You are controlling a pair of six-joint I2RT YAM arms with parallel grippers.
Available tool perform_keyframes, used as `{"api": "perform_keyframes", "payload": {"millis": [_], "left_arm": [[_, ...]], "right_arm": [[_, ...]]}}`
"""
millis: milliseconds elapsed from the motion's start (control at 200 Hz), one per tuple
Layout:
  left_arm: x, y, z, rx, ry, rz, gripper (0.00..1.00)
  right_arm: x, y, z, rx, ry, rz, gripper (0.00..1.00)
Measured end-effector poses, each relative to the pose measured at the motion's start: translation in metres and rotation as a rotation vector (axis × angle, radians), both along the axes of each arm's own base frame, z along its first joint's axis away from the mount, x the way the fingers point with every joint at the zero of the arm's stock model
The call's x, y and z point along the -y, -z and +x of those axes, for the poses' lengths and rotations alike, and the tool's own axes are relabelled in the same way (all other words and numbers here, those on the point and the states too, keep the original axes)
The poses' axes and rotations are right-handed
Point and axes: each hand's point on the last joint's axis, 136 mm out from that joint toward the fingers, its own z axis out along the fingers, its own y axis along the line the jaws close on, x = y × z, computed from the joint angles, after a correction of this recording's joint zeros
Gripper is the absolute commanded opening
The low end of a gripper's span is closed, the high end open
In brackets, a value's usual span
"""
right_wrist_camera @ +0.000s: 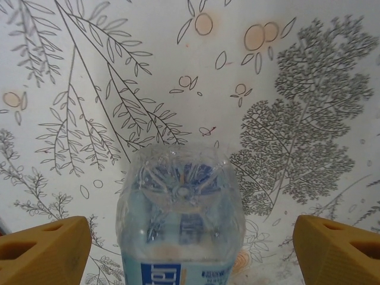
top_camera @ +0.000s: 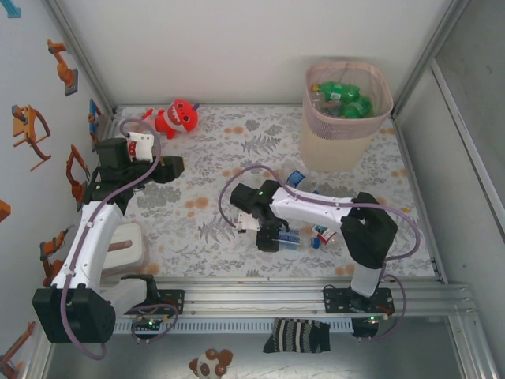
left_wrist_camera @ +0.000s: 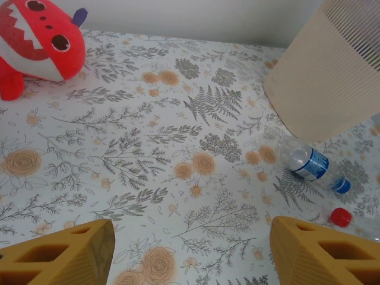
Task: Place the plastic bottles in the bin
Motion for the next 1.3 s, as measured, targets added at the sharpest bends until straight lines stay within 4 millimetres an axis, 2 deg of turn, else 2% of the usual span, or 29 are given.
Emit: {"api": "perform_keyframes", "payload": {"millis": [220, 335, 621, 866, 961, 1077, 1197, 1302], "left_arm": [[0.000, 0.000, 0.000, 0.002, 0.000, 0.000, 0.69], [0.000, 0.000, 0.000, 0.001, 0.000, 0.000, 0.69], [0.000, 0.000, 0.000, 0.001, 0.000, 0.000, 0.69], [0.000, 0.000, 0.000, 0.001, 0.000, 0.000, 0.69], [0.000, 0.000, 0.000, 0.001, 0.000, 0.000, 0.69], [0.000, 0.000, 0.000, 0.001, -0.001, 0.000, 0.69], [0.000, 0.000, 0.000, 0.001, 0.000, 0.000, 0.69], [0.000, 0.000, 0.000, 0.001, 0.000, 0.000, 0.69]], "right_arm": [[0.006, 0.022, 0.001, -0.017, 0.010, -0.077, 0.81], [0.008, 0.030, 0.001, -0.024, 0.014, -0.104, 0.75], [0.009, 0.030, 0.003, -0.011, 0.022, -0.111, 0.58], [-0.001, 0.027, 0.000, -0.039, 0.028, -0.067, 0.53], [-0.008, 0.020, -0.002, -0.052, 0.031, -0.023, 0.52], [-0.023, 0.003, -0.001, -0.053, 0.052, 0.067, 0.51], [-0.038, -0.025, 0.007, -0.039, 0.102, 0.192, 0.49], [-0.048, -0.057, 0.022, -0.011, 0.174, 0.319, 0.48]]}}
